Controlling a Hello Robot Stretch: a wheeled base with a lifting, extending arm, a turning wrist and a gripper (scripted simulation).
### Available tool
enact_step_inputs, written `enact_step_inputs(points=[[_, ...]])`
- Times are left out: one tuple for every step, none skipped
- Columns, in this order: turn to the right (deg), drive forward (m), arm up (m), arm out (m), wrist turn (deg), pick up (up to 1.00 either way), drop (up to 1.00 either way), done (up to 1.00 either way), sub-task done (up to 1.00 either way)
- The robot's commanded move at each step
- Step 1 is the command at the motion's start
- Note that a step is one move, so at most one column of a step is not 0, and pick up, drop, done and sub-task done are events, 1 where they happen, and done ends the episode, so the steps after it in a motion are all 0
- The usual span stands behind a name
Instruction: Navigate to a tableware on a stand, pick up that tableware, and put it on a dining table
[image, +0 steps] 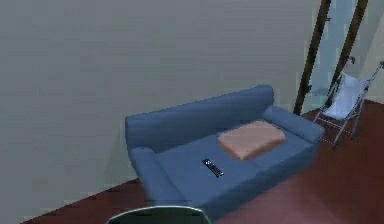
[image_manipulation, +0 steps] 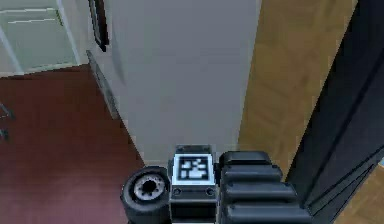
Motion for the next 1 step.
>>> enact_step_inputs(points=[[-27.0,0.0,0.0,0.0,0.0,0.0,0.0,0.0,0.0]])
